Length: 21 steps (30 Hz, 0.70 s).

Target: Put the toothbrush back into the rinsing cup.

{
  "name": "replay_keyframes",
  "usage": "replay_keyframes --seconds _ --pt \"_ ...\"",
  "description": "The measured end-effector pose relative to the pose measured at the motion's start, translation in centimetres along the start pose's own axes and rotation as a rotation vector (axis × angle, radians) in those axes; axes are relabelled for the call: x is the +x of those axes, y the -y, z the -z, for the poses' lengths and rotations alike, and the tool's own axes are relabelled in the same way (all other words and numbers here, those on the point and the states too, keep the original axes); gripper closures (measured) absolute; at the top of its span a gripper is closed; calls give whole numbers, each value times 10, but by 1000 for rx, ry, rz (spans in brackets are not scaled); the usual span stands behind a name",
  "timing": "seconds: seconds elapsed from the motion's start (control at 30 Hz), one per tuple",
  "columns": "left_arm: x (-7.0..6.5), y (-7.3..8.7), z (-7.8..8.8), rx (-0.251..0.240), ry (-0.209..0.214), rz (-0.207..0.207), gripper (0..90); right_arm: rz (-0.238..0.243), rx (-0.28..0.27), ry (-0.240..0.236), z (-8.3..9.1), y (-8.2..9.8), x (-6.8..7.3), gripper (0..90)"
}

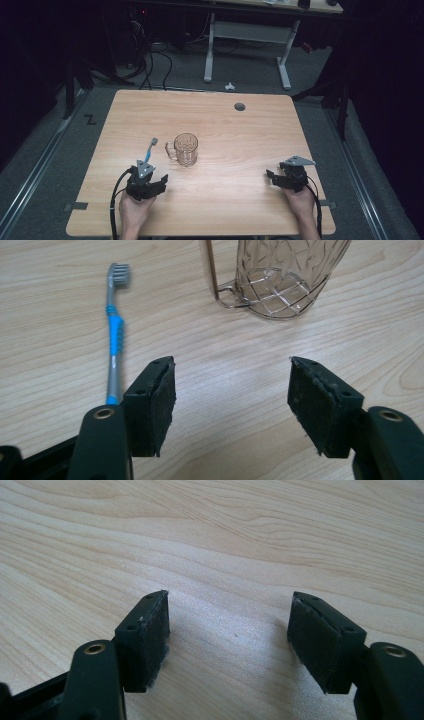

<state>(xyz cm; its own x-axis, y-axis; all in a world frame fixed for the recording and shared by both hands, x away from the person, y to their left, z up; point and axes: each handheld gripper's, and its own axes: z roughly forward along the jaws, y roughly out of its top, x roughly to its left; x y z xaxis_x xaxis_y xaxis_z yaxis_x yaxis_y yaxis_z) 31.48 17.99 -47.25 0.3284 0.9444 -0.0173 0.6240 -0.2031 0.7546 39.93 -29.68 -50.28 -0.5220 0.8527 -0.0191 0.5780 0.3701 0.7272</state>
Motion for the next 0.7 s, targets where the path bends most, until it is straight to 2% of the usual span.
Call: replay_keyframes --seconds 0.27,0.37,0.53,0.7 --pt "9 2 5 1 -14 25 355 0 0 0 0 0 0 337" --pt "11 2 7 6 -31 23 355 -1 0 0 0 0 0 337" --pt "17 2 10 -1 -36 33 356 -2 0 0 0 0 0 337" --pt "20 -1 14 -18 -54 18 344 -2 0 -1 0 0 0 337"
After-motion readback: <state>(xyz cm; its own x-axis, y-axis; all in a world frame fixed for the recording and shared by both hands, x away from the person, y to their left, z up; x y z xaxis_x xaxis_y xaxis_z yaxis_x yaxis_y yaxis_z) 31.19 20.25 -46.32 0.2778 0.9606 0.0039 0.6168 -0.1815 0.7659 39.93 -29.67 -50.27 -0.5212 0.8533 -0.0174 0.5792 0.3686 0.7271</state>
